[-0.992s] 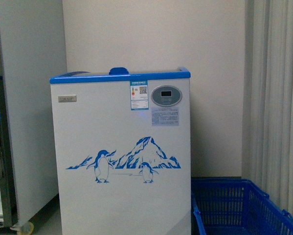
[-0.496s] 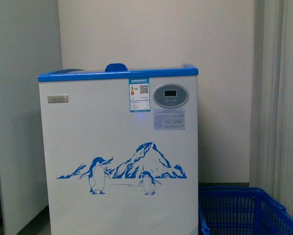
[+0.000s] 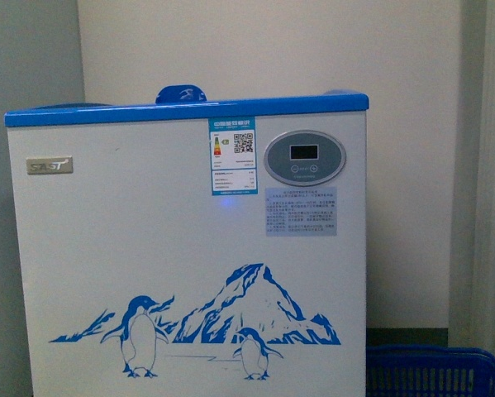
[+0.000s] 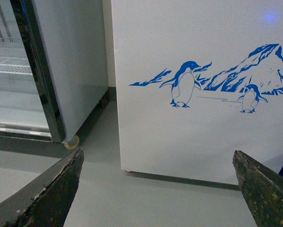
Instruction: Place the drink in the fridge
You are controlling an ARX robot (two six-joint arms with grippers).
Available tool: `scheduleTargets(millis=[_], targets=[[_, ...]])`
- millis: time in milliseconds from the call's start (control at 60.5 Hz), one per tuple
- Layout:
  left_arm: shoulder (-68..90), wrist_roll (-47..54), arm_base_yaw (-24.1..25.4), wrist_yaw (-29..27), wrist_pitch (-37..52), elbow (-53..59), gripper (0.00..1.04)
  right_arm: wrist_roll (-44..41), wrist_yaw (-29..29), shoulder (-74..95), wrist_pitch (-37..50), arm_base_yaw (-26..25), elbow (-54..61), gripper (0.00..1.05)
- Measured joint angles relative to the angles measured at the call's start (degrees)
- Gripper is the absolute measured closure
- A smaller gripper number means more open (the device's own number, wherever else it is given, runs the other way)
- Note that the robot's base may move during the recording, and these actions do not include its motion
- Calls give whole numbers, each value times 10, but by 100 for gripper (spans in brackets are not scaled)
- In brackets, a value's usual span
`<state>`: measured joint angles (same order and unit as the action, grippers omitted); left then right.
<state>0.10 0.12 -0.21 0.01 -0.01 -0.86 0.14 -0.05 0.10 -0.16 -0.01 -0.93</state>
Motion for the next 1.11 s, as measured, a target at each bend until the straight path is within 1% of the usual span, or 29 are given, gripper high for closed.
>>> scheduleTargets(millis=[761,777,810,843,860,893,959,976,1009,1042,1075,1108], targets=[[1,0,0,0,0,0,8,0,0,0,0,0,0,7],[1,0,0,0,0,0,8,2,5,1,-1,1,0,7],[1,0,0,0,0,0,8,21,47,19,-33,10,-10,7],[1,0,0,0,0,0,8,53,92,65,-94,14,-38,7],[1,0,0,0,0,0,8,65,105,106,-112,0,-53,7],[1,0,0,0,0,0,8,70,100,166,-104,-33,-64,7],[1,0,0,0,0,0,8,64,41,310,-25,-119,-81,7],[1,0,0,0,0,0,8,63,38,329,-12,-129,-83,7],[1,0,0,0,0,0,8,50,13,405,37,-165,-95,7],[1,0,0,0,0,0,8,42,2,464,76,-187,-107,7],[1,0,0,0,0,0,8,34,-1,502,100,-198,-115,7],[1,0,0,0,0,0,8,21,-7,583,149,-214,-133,7]])
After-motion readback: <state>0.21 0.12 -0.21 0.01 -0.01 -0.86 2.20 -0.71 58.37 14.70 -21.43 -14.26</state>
